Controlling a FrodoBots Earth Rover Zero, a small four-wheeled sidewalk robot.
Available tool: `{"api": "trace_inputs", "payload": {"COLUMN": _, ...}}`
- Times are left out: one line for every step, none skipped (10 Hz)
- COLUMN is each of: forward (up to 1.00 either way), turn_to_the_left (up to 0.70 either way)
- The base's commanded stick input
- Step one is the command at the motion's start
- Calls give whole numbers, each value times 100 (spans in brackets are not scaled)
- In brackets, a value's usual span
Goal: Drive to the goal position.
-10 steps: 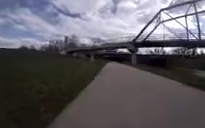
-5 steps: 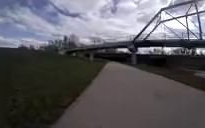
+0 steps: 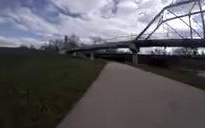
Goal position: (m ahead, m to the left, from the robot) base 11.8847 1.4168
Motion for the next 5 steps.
{"api": "trace_inputs", "payload": {"forward": 100, "turn_to_the_left": -4}}
{"api": "trace_inputs", "payload": {"forward": 100, "turn_to_the_left": -9}}
{"api": "trace_inputs", "payload": {"forward": 100, "turn_to_the_left": -40}}
{"api": "trace_inputs", "payload": {"forward": 100, "turn_to_the_left": -40}}
{"api": "trace_inputs", "payload": {"forward": 100, "turn_to_the_left": -40}}
